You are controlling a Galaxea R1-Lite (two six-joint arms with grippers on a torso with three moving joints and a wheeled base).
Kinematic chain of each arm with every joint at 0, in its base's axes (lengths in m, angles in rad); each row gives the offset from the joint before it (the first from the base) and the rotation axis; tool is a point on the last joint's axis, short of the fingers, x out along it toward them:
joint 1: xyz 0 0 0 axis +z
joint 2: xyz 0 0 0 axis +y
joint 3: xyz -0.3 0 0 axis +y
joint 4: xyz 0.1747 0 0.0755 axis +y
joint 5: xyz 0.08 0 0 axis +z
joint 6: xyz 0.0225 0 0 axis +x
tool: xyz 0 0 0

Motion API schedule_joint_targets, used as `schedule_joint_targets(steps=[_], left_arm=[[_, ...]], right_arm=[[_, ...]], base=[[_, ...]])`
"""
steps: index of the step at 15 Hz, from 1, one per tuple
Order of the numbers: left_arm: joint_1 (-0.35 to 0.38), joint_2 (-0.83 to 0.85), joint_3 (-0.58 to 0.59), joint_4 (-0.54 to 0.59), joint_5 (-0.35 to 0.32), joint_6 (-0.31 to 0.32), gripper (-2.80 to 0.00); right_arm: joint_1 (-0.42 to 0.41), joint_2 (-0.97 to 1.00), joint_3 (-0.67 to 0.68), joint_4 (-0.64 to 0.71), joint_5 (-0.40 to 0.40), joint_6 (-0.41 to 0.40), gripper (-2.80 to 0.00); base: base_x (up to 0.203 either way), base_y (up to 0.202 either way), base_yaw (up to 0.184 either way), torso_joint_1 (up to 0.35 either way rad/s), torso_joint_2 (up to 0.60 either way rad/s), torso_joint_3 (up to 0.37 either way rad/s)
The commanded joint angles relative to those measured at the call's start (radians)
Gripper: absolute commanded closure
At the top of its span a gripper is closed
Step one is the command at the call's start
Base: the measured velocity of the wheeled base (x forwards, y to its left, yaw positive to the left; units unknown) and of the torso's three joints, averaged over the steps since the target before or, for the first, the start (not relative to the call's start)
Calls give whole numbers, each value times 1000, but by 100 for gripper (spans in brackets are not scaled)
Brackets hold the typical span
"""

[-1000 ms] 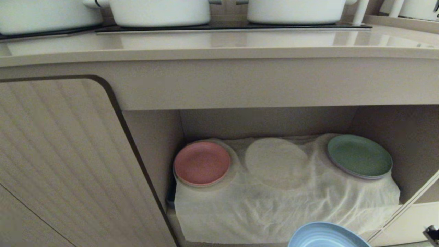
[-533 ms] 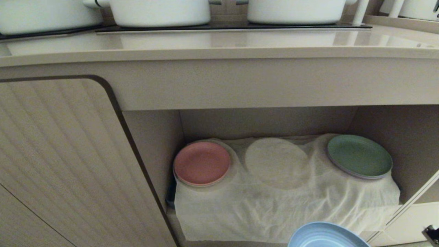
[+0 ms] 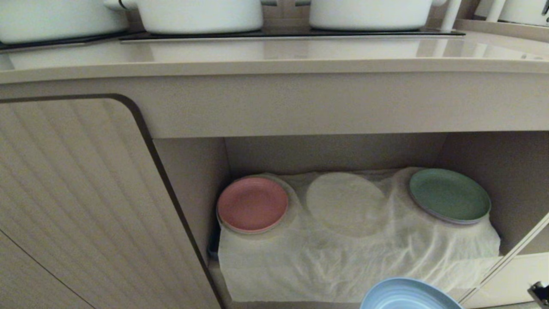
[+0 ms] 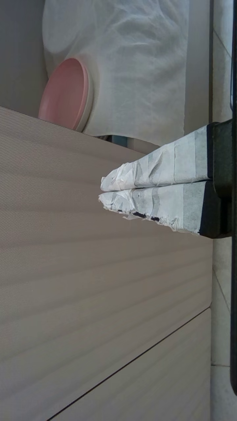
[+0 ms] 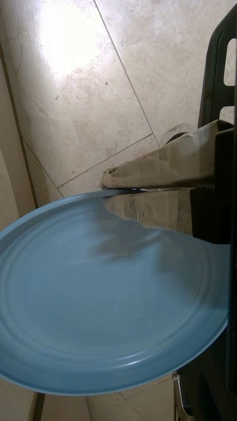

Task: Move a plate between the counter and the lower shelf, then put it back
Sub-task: Put the plate

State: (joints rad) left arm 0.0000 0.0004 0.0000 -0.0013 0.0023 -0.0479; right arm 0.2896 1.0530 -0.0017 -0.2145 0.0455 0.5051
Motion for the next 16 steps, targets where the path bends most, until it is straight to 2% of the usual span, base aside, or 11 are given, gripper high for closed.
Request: schedule_joint_targets(steps=[1,16], left_arm=[[0,0,0,0,1,-1,0],[0,0,0,0,1,-1,0]], right_arm=[[0,2,-1,-5,0,3,0],[0,2,-1,-29,0,24,0]], base=[[0,0,0,0,0,0],[0,0,0,0,0,0]])
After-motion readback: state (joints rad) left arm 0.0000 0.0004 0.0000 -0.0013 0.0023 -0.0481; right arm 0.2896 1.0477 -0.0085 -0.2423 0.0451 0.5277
